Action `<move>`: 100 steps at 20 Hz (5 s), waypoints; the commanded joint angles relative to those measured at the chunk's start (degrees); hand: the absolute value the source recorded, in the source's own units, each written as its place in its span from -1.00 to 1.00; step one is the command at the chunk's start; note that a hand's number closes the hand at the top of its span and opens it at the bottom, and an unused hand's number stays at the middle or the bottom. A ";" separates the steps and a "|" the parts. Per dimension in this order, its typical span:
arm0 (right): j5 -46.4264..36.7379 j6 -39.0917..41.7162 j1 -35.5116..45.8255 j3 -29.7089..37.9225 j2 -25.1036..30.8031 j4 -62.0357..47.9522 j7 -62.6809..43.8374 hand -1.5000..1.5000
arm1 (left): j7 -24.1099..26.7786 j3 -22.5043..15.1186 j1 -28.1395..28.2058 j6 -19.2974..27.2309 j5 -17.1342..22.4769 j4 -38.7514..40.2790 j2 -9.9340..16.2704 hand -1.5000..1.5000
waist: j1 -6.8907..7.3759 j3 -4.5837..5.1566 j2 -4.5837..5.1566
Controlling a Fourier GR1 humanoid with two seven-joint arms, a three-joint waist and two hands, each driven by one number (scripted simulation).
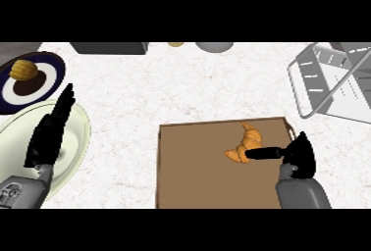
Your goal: Pick the croissant from the tray and place it in the tiered basket
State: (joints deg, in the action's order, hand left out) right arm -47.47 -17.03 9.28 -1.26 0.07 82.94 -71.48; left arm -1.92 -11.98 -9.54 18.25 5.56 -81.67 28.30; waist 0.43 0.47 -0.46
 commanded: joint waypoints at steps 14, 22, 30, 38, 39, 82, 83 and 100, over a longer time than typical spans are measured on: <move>8.62 -4.54 5.91 -2.99 -0.03 -9.38 -12.68 1.00 | -0.85 1.85 -2.46 -1.22 -1.08 2.38 -0.79 0.00 | 0.21 -0.47 0.65; 6.40 -0.63 10.47 -7.14 0.04 -13.91 -11.46 1.00 | 0.02 2.11 -1.54 -3.06 -0.92 1.08 -0.70 0.00 | 0.81 -0.45 0.61; 3.92 -8.03 8.79 -6.16 -0.01 -4.65 -13.69 1.00 | 0.04 1.51 0.53 -1.79 -2.77 1.27 -2.43 0.00 | -0.37 -0.38 0.21; 17.75 17.55 16.53 -17.07 6.52 3.40 29.03 1.00 | 0.06 2.80 -0.44 -1.93 -2.76 1.41 -2.82 0.00 | -0.07 -0.53 0.27; 18.18 15.47 15.13 -15.58 8.11 3.56 33.81 1.00 | 1.90 4.00 0.08 -3.86 -1.64 2.95 -1.80 0.00 | -0.36 -0.51 0.52; 5.14 10.85 40.11 12.99 47.41 -45.52 71.24 1.00 | 0.15 7.89 -0.05 -7.85 -7.43 -0.30 -6.84 0.00 | 1.13 -0.51 1.01; 5.81 12.14 42.32 14.02 49.15 -48.46 72.84 1.00 | 0.69 9.77 2.44 -10.43 -5.28 -1.34 -4.37 0.00 | 1.76 -0.53 1.09; 12.94 23.81 44.76 21.86 50.58 -70.73 84.02 -1.00 | -1.55 8.31 -0.51 -7.61 -9.40 -0.81 -8.09 0.00 | 2.00 -0.63 1.33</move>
State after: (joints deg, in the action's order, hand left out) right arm -36.45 0.87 53.73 18.75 49.72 16.68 13.91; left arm -3.76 -4.08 -10.92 10.26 -3.54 -82.19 20.21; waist 2.22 0.39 0.37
